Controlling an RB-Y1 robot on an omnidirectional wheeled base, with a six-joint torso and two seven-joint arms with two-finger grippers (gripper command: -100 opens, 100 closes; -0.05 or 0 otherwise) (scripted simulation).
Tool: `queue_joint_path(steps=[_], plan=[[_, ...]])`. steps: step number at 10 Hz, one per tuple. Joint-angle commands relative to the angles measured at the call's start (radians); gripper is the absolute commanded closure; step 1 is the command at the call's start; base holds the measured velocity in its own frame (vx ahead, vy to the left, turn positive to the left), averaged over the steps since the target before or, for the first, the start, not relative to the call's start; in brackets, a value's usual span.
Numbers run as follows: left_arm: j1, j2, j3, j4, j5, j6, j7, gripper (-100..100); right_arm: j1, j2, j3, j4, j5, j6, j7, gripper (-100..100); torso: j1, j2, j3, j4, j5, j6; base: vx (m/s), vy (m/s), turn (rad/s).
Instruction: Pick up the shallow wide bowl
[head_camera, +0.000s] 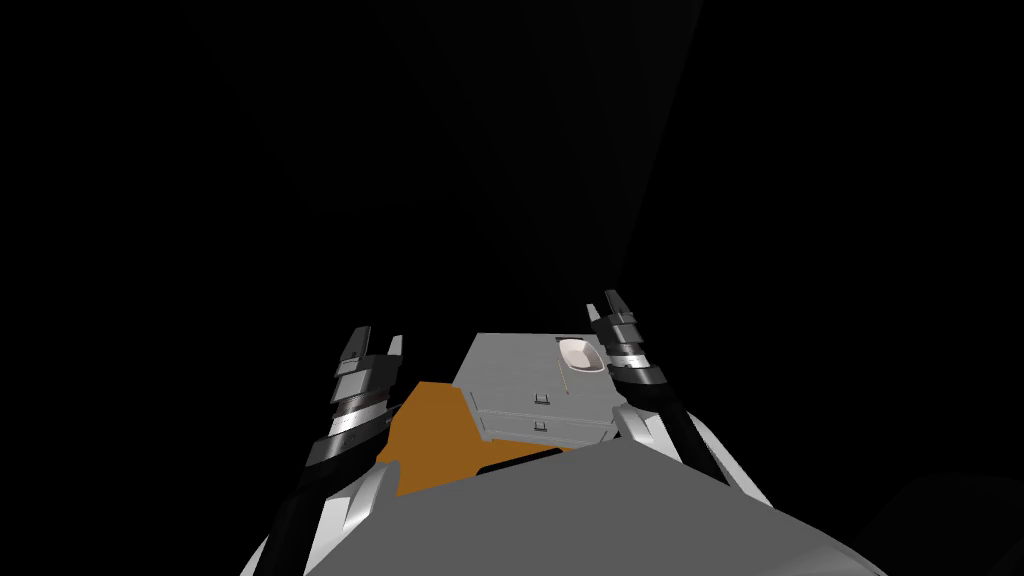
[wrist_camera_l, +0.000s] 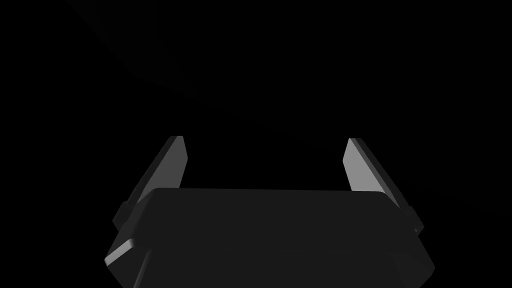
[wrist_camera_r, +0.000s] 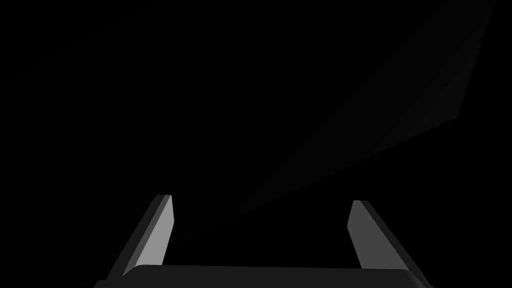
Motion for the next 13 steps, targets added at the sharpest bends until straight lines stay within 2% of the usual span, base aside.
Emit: queue_joint_path(steps=[1, 5, 9, 10, 12, 13], plan=[[0.0, 0.0, 0.0, 0.0, 0.0, 0.0, 0.0, 0, 0.002, -0.029, -0.009, 0.015, 0.019, 0.009, 0.013, -100, 0.0, 0.0, 0.0, 0.0, 0.0, 0.0, -0.021, 0.002, -0.02], [0.0, 0.0, 0.0, 0.0, 0.0, 0.0, 0.0, 0, 0.009, -0.107, -0.035, 0.071, 0.086, 0.04, 0.058, -100, 0.0, 0.002, 0.001, 0.001, 0.0, 0.0, -0.036, -0.001, -0.016], [0.0, 0.0, 0.0, 0.0, 0.0, 0.0, 0.0, 0, 0.019, -0.21, -0.065, 0.161, 0.187, 0.085, 0.133, -100, 0.0, 0.003, 0.002, 0.001, 0.0, 0.0, -0.038, 0.011, -0.003], [0.0, 0.0, 0.0, 0.0, 0.0, 0.0, 0.0, 0, 0.019, -0.21, -0.065, 0.161, 0.187, 0.085, 0.133, -100, 0.001, 0.003, 0.002, 0.001, 0.0, 0.0, -0.028, 0.007, 0.001], [0.0, 0.0, 0.0, 0.0, 0.0, 0.0, 0.0, 0, 0.024, -0.269, -0.079, 0.216, 0.246, 0.111, 0.18, -100, 0.0, 0.002, 0.001, 0.0, 0.0, 0.0, -0.028, 0.006, 0.018], [0.0, 0.0, 0.0, 0.0, 0.0, 0.0, 0.0, 0, 0.024, -0.269, -0.079, 0.218, 0.246, 0.111, 0.18, -100, 0.0, 0.002, 0.001, 0.0, 0.0, 0.0, -0.021, 0.012, 0.01]])
